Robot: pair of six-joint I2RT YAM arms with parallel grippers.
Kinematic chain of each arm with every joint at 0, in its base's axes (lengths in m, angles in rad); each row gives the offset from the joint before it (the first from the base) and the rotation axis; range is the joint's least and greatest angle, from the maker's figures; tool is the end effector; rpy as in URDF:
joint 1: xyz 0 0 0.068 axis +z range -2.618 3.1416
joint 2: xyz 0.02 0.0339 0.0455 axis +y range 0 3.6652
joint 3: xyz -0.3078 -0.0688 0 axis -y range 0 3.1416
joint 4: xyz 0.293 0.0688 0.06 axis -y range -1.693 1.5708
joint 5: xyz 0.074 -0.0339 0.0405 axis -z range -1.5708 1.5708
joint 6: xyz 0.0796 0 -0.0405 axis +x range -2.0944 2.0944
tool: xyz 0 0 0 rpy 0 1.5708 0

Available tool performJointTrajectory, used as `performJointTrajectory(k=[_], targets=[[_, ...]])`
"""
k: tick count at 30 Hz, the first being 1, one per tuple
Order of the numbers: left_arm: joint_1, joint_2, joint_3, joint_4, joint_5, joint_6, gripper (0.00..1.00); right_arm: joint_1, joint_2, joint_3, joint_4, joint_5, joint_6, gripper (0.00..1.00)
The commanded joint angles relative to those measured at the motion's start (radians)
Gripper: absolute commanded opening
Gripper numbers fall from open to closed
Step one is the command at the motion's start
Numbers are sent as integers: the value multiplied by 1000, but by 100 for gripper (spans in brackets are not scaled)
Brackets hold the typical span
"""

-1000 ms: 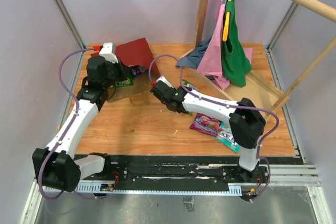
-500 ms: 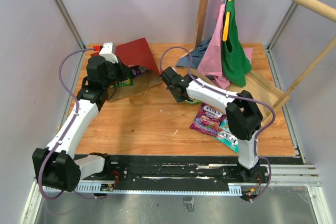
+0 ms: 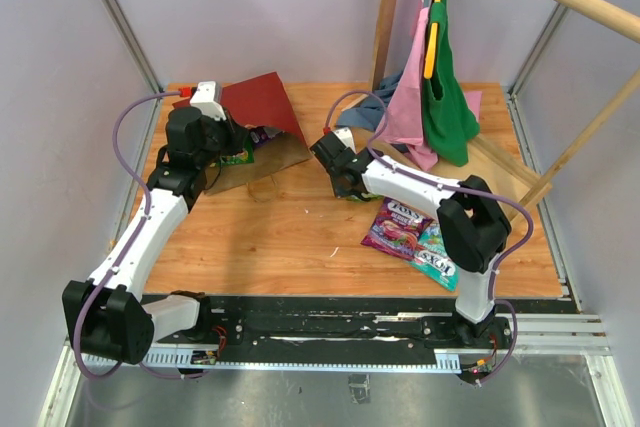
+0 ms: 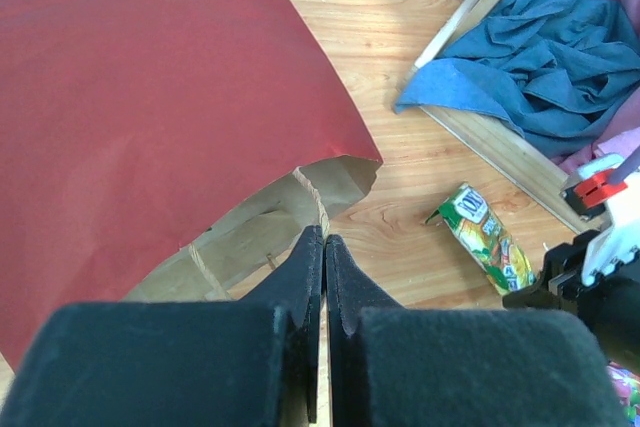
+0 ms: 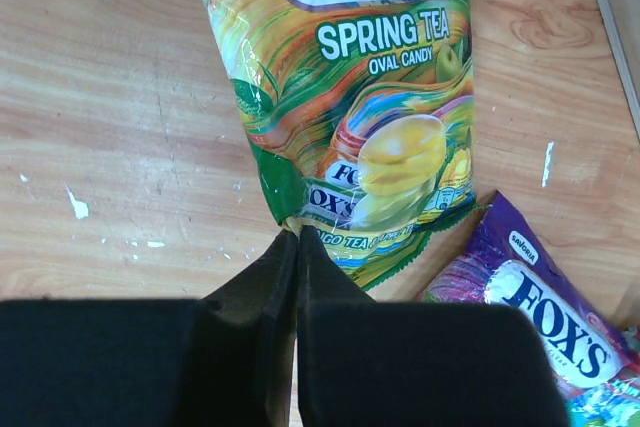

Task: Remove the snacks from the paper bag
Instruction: Place the snack at the center of the board.

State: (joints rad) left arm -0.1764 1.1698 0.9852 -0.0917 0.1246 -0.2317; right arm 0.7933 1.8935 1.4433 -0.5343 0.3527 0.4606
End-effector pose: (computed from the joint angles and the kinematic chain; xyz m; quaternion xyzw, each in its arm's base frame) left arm 0.3390 -0.0705 0.3603 0.0155 0.7969 -0.1706 0.5793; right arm 0.3632 0.3298 0.2081 -0.1061 0.9379 0.0309 0.3289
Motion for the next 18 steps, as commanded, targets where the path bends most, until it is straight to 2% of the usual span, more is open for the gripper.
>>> performJointTrajectory(k=[1,11,18], targets=[[-2,1,-2,41,2,12,1,-21,-38,10,-43,116,247,1],[-2,5,-1,37,15,14,1,-26,13,143,-285,181,616,1],[-3,14,0,40,20,15,0,-26,-39,124,-297,187,799,1]])
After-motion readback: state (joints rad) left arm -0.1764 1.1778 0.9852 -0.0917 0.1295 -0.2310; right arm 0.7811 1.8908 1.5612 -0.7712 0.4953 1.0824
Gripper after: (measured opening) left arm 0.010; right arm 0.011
